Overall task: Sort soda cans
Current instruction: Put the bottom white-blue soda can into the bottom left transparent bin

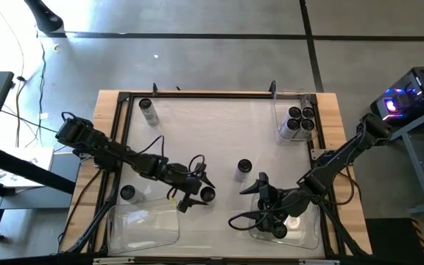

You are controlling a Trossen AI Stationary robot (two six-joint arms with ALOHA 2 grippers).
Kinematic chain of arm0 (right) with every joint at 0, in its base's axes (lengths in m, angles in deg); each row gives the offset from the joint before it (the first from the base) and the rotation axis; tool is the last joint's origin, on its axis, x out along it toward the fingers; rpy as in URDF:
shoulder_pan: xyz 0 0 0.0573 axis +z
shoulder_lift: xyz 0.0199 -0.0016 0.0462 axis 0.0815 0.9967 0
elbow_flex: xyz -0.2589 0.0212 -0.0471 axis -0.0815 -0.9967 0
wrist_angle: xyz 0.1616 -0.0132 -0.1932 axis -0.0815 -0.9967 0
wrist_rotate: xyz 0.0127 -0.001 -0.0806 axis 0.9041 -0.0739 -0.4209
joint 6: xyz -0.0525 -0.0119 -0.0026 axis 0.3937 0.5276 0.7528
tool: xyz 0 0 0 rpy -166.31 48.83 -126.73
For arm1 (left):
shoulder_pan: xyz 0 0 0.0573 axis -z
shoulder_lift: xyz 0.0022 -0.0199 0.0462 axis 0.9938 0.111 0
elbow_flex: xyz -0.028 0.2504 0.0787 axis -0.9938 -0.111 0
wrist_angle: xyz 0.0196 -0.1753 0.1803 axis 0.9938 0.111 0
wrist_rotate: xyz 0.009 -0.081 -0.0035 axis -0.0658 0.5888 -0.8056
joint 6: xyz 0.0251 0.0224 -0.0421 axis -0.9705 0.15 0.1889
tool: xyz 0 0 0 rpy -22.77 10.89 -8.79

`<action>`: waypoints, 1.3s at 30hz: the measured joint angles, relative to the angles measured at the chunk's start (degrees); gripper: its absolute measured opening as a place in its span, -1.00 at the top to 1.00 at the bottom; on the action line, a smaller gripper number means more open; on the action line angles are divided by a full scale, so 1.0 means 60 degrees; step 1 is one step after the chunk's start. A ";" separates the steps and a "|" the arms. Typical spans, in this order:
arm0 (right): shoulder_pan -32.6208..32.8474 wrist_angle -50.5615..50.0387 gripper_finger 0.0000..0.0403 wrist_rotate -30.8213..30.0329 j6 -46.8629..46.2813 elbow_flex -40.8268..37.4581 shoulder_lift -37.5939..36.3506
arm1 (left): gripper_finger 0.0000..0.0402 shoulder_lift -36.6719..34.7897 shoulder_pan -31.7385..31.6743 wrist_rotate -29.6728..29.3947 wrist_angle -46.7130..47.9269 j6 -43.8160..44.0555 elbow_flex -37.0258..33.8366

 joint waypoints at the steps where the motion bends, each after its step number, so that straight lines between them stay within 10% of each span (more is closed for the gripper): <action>1: 0.0000 0.0002 -0.69 0.0000 0.0004 0.0000 0.0000 | -0.51 0.0000 0.0000 0.0002 -0.0013 0.0038 0.0000; 27: 0.0018 0.0002 -0.69 0.0000 0.0048 0.0000 0.0000 | -0.24 0.0353 0.0028 -0.0365 -0.0424 0.2301 0.0011; 39: -0.0212 -0.0775 -0.69 -0.2179 0.0276 0.0000 0.0010 | -0.24 -0.0975 0.1827 -0.5097 0.2214 0.5274 0.1797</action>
